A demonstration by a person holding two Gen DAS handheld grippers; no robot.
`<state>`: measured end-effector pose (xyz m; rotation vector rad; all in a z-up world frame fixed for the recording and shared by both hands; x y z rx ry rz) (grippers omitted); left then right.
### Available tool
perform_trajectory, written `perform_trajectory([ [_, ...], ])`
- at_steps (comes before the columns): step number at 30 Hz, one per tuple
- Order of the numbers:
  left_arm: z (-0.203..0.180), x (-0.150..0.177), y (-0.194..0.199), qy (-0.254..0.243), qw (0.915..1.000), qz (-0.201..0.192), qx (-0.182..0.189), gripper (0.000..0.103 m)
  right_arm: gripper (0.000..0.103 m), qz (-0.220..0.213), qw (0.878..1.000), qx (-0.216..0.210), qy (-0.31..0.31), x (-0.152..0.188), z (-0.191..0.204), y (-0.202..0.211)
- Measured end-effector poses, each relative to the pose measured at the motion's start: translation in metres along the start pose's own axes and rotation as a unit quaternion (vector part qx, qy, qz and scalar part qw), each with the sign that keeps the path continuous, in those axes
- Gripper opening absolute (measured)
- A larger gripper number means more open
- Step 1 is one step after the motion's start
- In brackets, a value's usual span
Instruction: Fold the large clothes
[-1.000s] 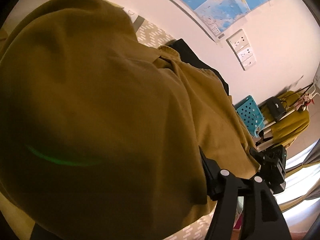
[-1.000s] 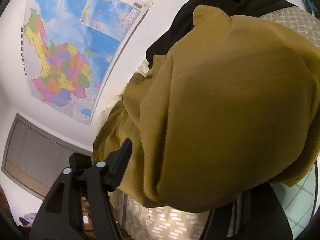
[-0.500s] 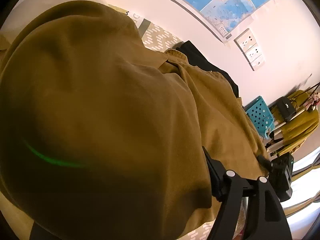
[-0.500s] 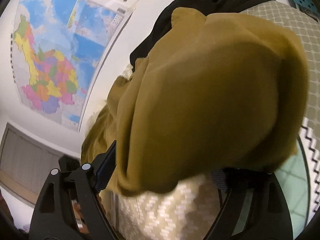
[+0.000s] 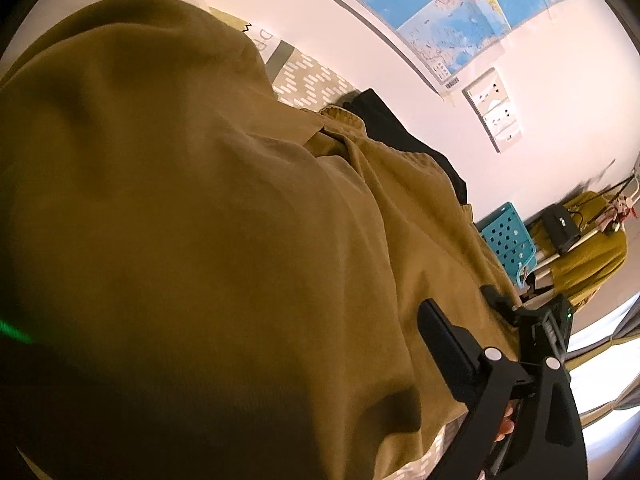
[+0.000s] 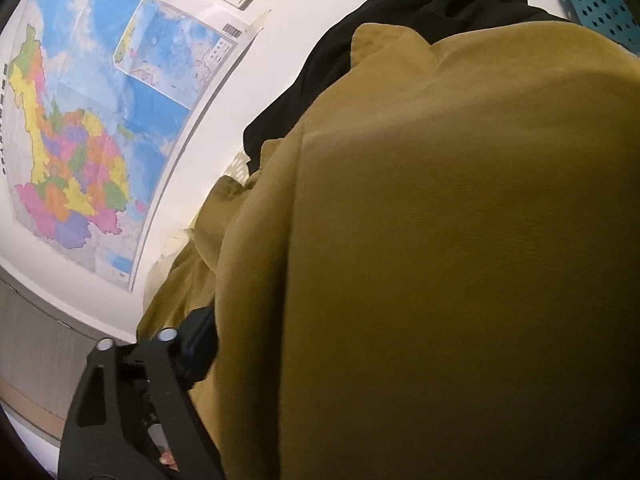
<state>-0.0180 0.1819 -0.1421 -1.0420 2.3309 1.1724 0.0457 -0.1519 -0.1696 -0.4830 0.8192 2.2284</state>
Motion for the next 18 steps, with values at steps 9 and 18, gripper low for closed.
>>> perform_trajectory([
  [9, -0.001, 0.002, 0.010, -0.019, 0.9986, -0.003, -0.050, 0.093, 0.052, 0.022, 1.000, -0.016, -0.014, 0.001, -0.012, 0.002],
  [18, 0.013, -0.015, 0.005, 0.011, 0.9989, -0.027, -0.038, 0.096, 0.059, 0.029, 0.999, -0.022, -0.015, 0.000, -0.011, 0.002],
])
Point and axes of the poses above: each gripper's, at about its wrist camera, not at the fingertips, and y roughly against the way its jaws point, z to its left, x to its underside, the point moved 6 cm from there along -y, roughly the way its jaws point, and after that the axes turned 11 degrees about -z, right-handed, at the moved point
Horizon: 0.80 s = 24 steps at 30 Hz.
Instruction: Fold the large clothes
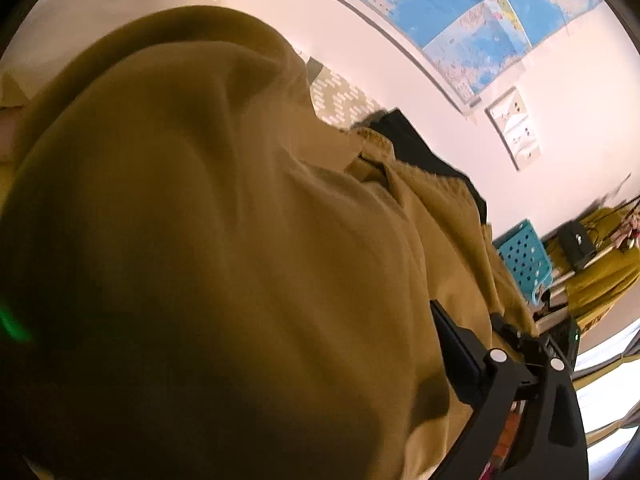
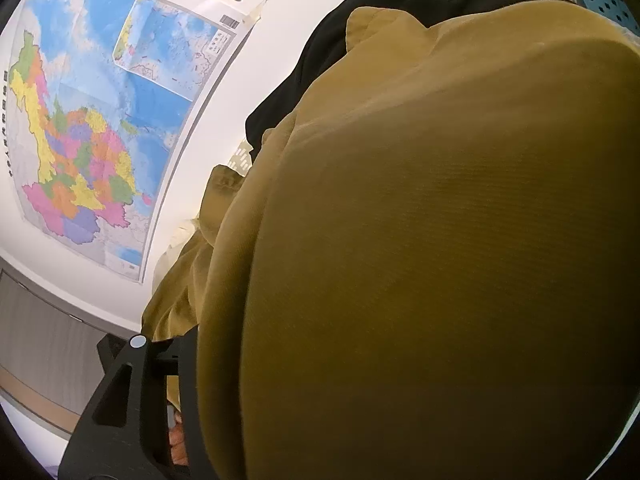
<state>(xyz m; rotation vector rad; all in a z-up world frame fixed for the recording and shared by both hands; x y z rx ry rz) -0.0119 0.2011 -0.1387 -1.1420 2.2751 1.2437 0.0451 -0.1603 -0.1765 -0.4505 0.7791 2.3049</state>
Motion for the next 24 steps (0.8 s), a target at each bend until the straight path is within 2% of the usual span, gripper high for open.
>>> perform_trajectory([
  [4, -0.001, -0.005, -0.007, -0.007, 0.9999, -0.011, -0.002, 0.094, 0.061, 0.001, 1.000, -0.001, 0.006, 0.000, 0.001, 0.000],
  [5, -0.001, -0.006, -0.008, -0.011, 0.9998, -0.011, -0.010, 0.084, 0.062, 0.001, 1.000, -0.003, 0.007, 0.000, 0.001, 0.000],
  [6, 0.000, -0.006, -0.009, -0.012, 0.9998, -0.010, -0.015, 0.081, 0.060, 0.000, 1.000, -0.003, 0.008, -0.001, 0.002, 0.000],
  [7, -0.001, -0.006, -0.010, -0.012, 0.9998, -0.007, -0.016, 0.073, 0.052, -0.001, 1.000, -0.003, 0.012, -0.001, 0.002, -0.001],
  [8, -0.003, -0.006, -0.011, -0.012, 0.9999, -0.002, -0.010, 0.061, 0.042, -0.002, 1.000, -0.009, 0.009, -0.001, 0.002, -0.002],
  [10, -0.012, -0.006, -0.009, -0.037, 0.9992, 0.000, -0.014, 0.050, 0.033, -0.002, 1.000, -0.014, 0.010, 0.000, 0.004, -0.002],
  [11, -0.018, -0.006, -0.007, -0.058, 0.9981, -0.002, -0.022, 0.047, 0.027, -0.002, 1.000, -0.018, 0.014, -0.001, 0.006, 0.000],
  [12, -0.024, -0.007, -0.004, -0.073, 0.9969, -0.004, -0.029, 0.046, 0.025, -0.003, 0.999, -0.027, 0.017, -0.003, 0.010, 0.002],
  [15, -0.024, -0.012, -0.001, -0.061, 0.9980, -0.005, -0.011, 0.045, 0.024, -0.003, 0.999, -0.044, 0.021, -0.007, 0.015, 0.008],
  [16, -0.021, -0.012, -0.003, -0.056, 0.9984, -0.002, -0.010, 0.047, 0.030, 0.004, 0.999, -0.042, 0.019, -0.007, 0.013, 0.007],
  [17, -0.017, -0.012, -0.006, -0.046, 0.9989, 0.004, -0.011, 0.052, 0.037, 0.009, 0.999, -0.036, 0.010, -0.007, 0.009, 0.004],
  [18, -0.012, -0.013, -0.010, -0.033, 0.9994, 0.008, -0.009, 0.055, 0.038, 0.015, 0.999, -0.031, -0.001, -0.007, 0.005, 0.001],
  [20, -0.004, -0.009, -0.015, -0.022, 0.9996, 0.014, -0.011, 0.070, 0.044, 0.012, 1.000, -0.027, 0.007, -0.007, 0.004, -0.002],
  [22, -0.001, -0.009, -0.020, -0.012, 0.9999, 0.013, 0.000, 0.074, 0.052, 0.013, 0.999, -0.034, 0.000, -0.006, 0.002, -0.006],
  [24, -0.002, -0.009, -0.021, -0.019, 0.9997, 0.012, -0.007, 0.074, 0.052, 0.013, 0.999, -0.036, -0.014, -0.005, 0.006, -0.011],
])
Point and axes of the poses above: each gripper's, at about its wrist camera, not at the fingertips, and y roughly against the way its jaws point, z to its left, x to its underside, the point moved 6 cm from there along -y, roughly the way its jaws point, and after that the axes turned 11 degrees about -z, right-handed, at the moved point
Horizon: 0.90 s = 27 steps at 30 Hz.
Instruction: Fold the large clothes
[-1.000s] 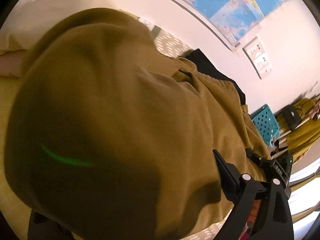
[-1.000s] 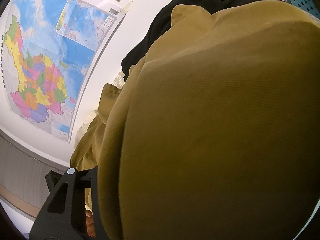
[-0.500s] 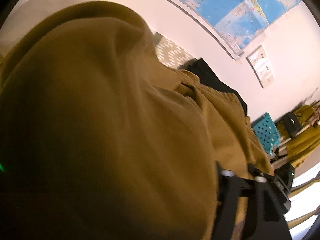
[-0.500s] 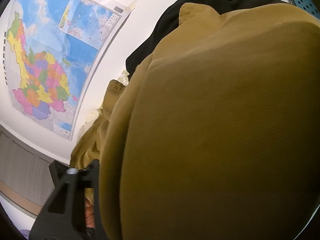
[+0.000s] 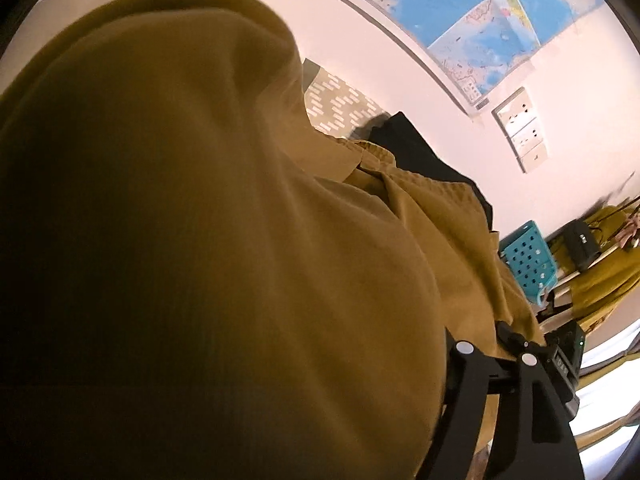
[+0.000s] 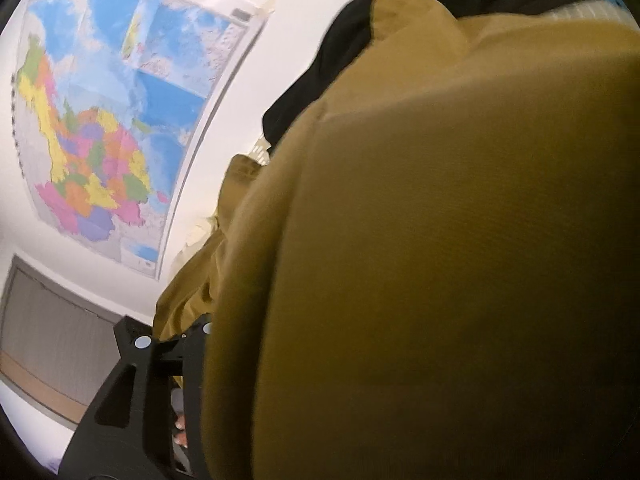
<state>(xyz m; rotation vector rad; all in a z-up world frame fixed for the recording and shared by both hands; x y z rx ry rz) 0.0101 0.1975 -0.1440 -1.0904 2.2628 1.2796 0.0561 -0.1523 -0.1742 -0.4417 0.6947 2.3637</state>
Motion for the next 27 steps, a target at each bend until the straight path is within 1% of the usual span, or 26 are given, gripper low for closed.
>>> perform_trajectory([
  [1, -0.001, 0.000, 0.000, -0.003, 1.0000, 0.000, -0.001, 0.066, 0.049, -0.001, 1.000, -0.002, 0.004, 0.000, 0.002, 0.000],
  [2, -0.002, 0.000, 0.000, -0.005, 1.0000, 0.003, 0.002, 0.060, 0.040, -0.002, 1.000, 0.000, 0.010, -0.001, 0.002, 0.001],
  [3, -0.003, -0.001, 0.001, -0.003, 0.9999, 0.007, 0.006, 0.056, 0.036, -0.004, 1.000, -0.002, 0.016, -0.001, 0.005, 0.001],
  [4, -0.006, -0.002, 0.002, -0.005, 0.9999, 0.008, 0.008, 0.050, 0.028, -0.005, 1.000, -0.011, 0.021, -0.002, 0.008, 0.002],
  [5, -0.011, -0.004, 0.006, -0.019, 0.9998, 0.006, 0.005, 0.046, 0.024, -0.006, 1.000, -0.018, 0.022, -0.003, 0.013, 0.005],
  [7, -0.023, -0.010, 0.014, -0.042, 0.9991, 0.003, 0.004, 0.042, 0.021, -0.011, 0.999, -0.028, 0.027, -0.007, 0.022, 0.010],
  [11, -0.042, -0.033, 0.036, -0.055, 0.9978, -0.012, 0.034, 0.038, 0.019, -0.031, 0.997, -0.055, 0.045, -0.021, 0.054, 0.025],
  [13, -0.051, -0.049, 0.049, -0.065, 0.9964, -0.027, 0.048, 0.038, 0.019, -0.042, 0.994, -0.071, 0.068, -0.031, 0.081, 0.034],
  [14, -0.057, -0.059, 0.057, -0.072, 0.9952, -0.036, 0.056, 0.037, 0.019, -0.047, 0.993, -0.077, 0.078, -0.034, 0.091, 0.037],
  [17, -0.069, -0.090, 0.080, -0.095, 0.9911, -0.062, 0.070, 0.037, 0.019, -0.069, 0.985, -0.106, 0.116, -0.052, 0.139, 0.045],
  [19, -0.077, -0.118, 0.105, -0.110, 0.9871, -0.089, 0.076, 0.037, 0.019, -0.076, 0.980, -0.124, 0.137, -0.058, 0.166, 0.047],
  [20, -0.075, -0.133, 0.109, -0.114, 0.9855, -0.100, 0.077, 0.037, 0.019, -0.080, 0.977, -0.136, 0.146, -0.063, 0.183, 0.045],
  [21, -0.074, -0.150, 0.124, -0.119, 0.9827, -0.119, 0.077, 0.037, 0.019, -0.082, 0.974, -0.145, 0.155, -0.064, 0.195, 0.048],
  [23, -0.069, -0.173, 0.147, -0.122, 0.9787, -0.148, 0.073, 0.037, 0.019, -0.089, 0.966, -0.167, 0.178, -0.076, 0.220, 0.046],
  [24, -0.064, -0.188, 0.162, -0.133, 0.9745, -0.170, 0.062, 0.038, 0.019, -0.090, 0.961, -0.182, 0.189, -0.077, 0.238, 0.039],
  [25, -0.062, -0.197, 0.169, -0.136, 0.9723, -0.182, 0.055, 0.038, 0.019, -0.088, 0.957, -0.193, 0.198, -0.077, 0.251, 0.033],
  [26, -0.055, -0.209, 0.178, -0.134, 0.9705, -0.195, 0.047, 0.038, 0.019, -0.086, 0.954, -0.206, 0.202, -0.078, 0.260, 0.030],
  [27, -0.046, -0.219, 0.186, -0.129, 0.9697, -0.204, 0.036, 0.038, 0.019, -0.081, 0.951, -0.216, 0.205, -0.078, 0.263, 0.036],
])
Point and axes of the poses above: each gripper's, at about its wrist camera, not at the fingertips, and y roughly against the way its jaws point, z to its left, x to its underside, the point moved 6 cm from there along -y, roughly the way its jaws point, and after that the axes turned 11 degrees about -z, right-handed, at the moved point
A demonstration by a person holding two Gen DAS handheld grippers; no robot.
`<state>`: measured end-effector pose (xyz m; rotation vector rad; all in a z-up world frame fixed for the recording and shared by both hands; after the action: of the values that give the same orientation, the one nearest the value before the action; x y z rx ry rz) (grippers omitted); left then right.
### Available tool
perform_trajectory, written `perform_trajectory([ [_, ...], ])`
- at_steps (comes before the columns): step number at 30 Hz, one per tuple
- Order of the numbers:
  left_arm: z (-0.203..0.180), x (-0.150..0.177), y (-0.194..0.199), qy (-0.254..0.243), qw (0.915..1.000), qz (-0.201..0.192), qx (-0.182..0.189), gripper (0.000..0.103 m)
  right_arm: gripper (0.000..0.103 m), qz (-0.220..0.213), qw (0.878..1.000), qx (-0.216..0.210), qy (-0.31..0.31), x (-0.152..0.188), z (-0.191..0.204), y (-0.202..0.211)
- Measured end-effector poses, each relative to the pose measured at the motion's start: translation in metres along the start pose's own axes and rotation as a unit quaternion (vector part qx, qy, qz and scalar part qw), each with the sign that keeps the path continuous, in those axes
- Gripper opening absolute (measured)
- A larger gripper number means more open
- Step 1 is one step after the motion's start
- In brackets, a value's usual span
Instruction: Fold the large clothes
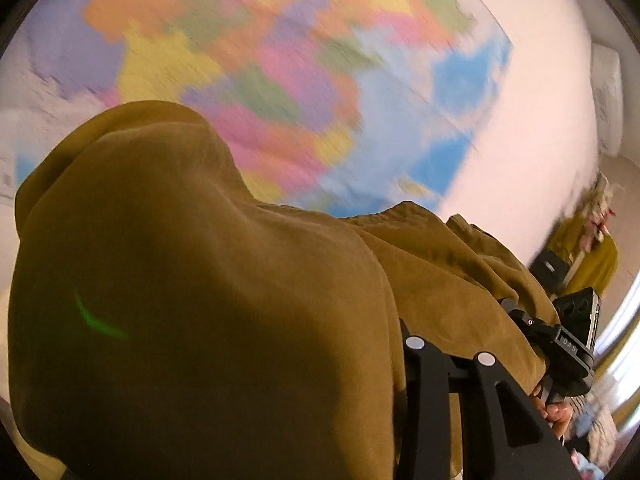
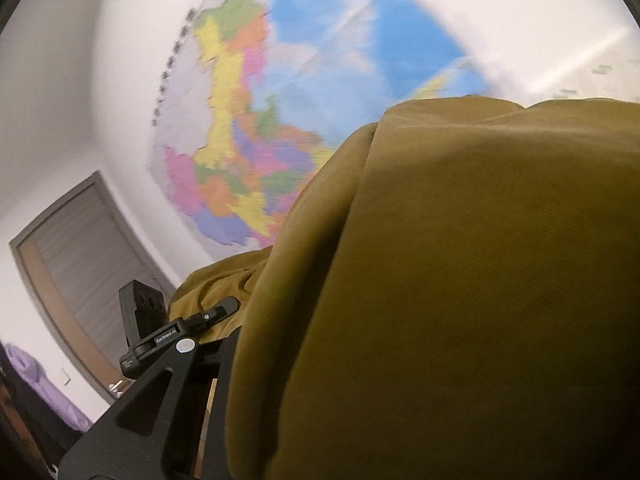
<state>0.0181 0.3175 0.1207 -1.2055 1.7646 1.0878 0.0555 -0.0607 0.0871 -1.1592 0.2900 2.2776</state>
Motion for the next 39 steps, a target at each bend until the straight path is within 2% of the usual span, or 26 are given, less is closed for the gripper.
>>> perform_trajectory([
  [2, 0.027, -0.012, 0.013, 0.005, 0.9997, -0.013, -0.019, 0.038, 0.019, 0.010, 1.000, -0.025, -0.005, 0.008, 0.019, -0.042],
  [5, 0.084, -0.031, 0.026, 0.011, 0.9968, -0.034, -0.071, 0.038, 0.019, 0.033, 0.998, -0.051, -0.010, 0.024, 0.036, -0.108],
  [8, 0.136, -0.041, 0.034, 0.021, 0.9902, -0.053, -0.127, 0.038, 0.019, 0.059, 0.996, -0.064, -0.002, 0.057, 0.053, -0.146],
  [14, 0.252, -0.048, 0.058, 0.056, 0.9755, -0.079, -0.198, 0.038, 0.019, 0.100, 0.991, -0.088, -0.015, 0.129, 0.074, -0.233],
  [16, 0.291, -0.041, 0.059, 0.061, 0.9685, -0.080, -0.228, 0.038, 0.019, 0.124, 0.988, -0.090, -0.019, 0.165, 0.074, -0.255],
  [19, 0.341, -0.011, 0.047, 0.085, 0.9599, -0.053, -0.262, 0.038, 0.020, 0.175, 0.982, -0.070, -0.015, 0.218, 0.065, -0.275],
  [22, 0.390, 0.029, 0.043, 0.121, 0.9510, -0.014, -0.284, 0.038, 0.031, 0.262, 0.963, -0.046, -0.041, 0.273, 0.042, -0.280],
  [23, 0.401, 0.041, 0.046, 0.140, 0.9494, -0.015, -0.281, 0.038, 0.037, 0.270, 0.961, -0.045, -0.046, 0.278, 0.039, -0.278],
  [24, 0.405, 0.046, 0.047, 0.149, 0.9494, -0.019, -0.275, 0.039, 0.044, 0.275, 0.959, -0.048, -0.051, 0.281, 0.035, -0.270],
  [25, 0.408, 0.050, 0.051, 0.153, 0.9492, -0.023, -0.274, 0.040, 0.058, 0.275, 0.958, -0.058, -0.055, 0.278, 0.034, -0.260],
  [26, 0.411, 0.052, 0.054, 0.155, 0.9487, -0.021, -0.275, 0.040, 0.067, 0.273, 0.958, -0.066, -0.058, 0.271, 0.033, -0.248],
  [30, 0.414, 0.063, 0.063, 0.147, 0.9498, -0.008, -0.276, 0.044, 0.072, 0.266, 0.961, -0.059, -0.046, 0.240, 0.018, -0.198],
  [32, 0.405, 0.069, 0.061, 0.131, 0.9500, -0.001, -0.283, 0.046, 0.072, 0.247, 0.966, -0.048, -0.060, 0.225, 0.001, -0.174],
  [34, 0.403, 0.070, 0.061, 0.125, 0.9501, 0.002, -0.286, 0.049, 0.074, 0.226, 0.971, -0.009, -0.081, 0.207, -0.021, -0.164],
  [35, 0.398, 0.061, 0.053, 0.124, 0.9505, 0.003, -0.285, 0.053, 0.074, 0.221, 0.971, -0.002, -0.093, 0.203, -0.029, -0.163],
  [37, 0.396, 0.062, 0.053, 0.127, 0.9499, 0.007, -0.286, 0.056, 0.073, 0.225, 0.968, 0.006, -0.111, 0.199, -0.036, -0.175],
  [39, 0.398, 0.061, 0.052, 0.131, 0.9482, 0.012, -0.289, 0.056, 0.047, 0.231, 0.969, 0.006, -0.085, 0.204, -0.036, -0.182],
])
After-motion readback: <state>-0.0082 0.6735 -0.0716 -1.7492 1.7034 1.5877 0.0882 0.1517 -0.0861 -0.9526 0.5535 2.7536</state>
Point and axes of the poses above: each gripper's, at about its wrist camera, not at the fingertips, and y roughly against the way its jaws point, z to its left, x to its underside, the point moved 6 cm from there along -y, roughly the way its jaws point, and after that the axes turned 11 degrees about -z, right-handed, at the moved point
